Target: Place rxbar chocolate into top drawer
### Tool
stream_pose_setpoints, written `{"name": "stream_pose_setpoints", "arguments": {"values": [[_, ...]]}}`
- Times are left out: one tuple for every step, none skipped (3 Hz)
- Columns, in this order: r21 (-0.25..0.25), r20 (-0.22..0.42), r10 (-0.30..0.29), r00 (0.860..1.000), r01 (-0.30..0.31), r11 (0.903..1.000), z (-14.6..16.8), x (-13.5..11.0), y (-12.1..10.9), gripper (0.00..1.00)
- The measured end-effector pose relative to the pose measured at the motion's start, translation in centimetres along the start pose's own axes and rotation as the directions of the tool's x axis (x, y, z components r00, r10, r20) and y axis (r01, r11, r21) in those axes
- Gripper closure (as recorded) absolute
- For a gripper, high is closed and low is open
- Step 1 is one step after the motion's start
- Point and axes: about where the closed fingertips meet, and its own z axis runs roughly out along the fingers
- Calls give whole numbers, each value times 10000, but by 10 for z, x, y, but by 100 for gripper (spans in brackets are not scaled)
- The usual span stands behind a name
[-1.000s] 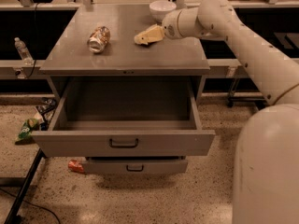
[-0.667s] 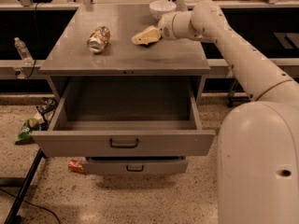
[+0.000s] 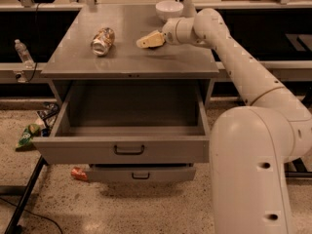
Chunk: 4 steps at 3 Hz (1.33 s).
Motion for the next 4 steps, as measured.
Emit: {"name": "stream_pose_setpoints", "arguments": {"values": [[-4,-178,245,9995,-245,9997,11,15,-8,0],[-74,-324,332,9989,-334,9994,19,26,-14,15],[-165,-366,483,9982,-490,9987,23,38,-19,39],[-245,-311,513,9982,-521,9983,20,41,-23,62]]}}
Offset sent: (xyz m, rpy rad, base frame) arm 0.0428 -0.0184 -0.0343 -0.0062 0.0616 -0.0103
